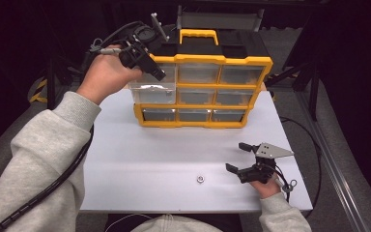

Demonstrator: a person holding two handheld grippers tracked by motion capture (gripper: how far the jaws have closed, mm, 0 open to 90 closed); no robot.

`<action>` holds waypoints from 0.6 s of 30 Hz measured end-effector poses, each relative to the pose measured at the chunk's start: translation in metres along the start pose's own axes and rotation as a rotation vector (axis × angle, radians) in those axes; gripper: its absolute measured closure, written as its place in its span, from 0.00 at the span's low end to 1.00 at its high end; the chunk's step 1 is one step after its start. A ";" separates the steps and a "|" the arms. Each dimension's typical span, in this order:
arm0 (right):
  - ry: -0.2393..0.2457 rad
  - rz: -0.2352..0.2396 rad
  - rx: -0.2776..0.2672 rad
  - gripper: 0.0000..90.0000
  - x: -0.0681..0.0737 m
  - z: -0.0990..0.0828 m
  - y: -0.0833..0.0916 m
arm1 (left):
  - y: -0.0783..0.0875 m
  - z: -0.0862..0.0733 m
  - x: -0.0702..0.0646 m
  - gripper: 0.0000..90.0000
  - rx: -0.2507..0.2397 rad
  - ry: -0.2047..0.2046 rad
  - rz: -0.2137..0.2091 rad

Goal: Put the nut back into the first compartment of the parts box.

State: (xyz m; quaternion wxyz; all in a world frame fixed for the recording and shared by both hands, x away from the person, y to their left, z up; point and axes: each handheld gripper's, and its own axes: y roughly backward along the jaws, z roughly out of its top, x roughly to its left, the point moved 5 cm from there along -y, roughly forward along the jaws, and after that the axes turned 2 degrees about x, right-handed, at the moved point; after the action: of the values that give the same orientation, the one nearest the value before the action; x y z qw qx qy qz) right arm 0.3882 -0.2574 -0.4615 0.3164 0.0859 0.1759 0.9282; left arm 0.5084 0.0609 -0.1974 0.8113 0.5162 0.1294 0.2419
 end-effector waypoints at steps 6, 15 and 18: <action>0.001 -0.001 0.002 0.03 0.000 0.000 0.000 | -0.012 -0.002 0.004 0.77 0.023 0.016 -0.013; 0.000 0.001 0.004 0.03 0.000 0.000 -0.001 | -0.026 -0.004 0.009 0.77 0.060 0.045 -0.051; 0.000 0.002 0.005 0.03 0.000 0.000 0.000 | -0.029 -0.004 0.010 0.77 0.075 0.052 -0.048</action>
State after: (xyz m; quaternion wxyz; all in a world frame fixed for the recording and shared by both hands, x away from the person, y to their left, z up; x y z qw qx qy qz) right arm 0.3884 -0.2573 -0.4621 0.3152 0.0869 0.1780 0.9281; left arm 0.5229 0.0593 -0.2246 0.7934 0.5365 0.1718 0.2306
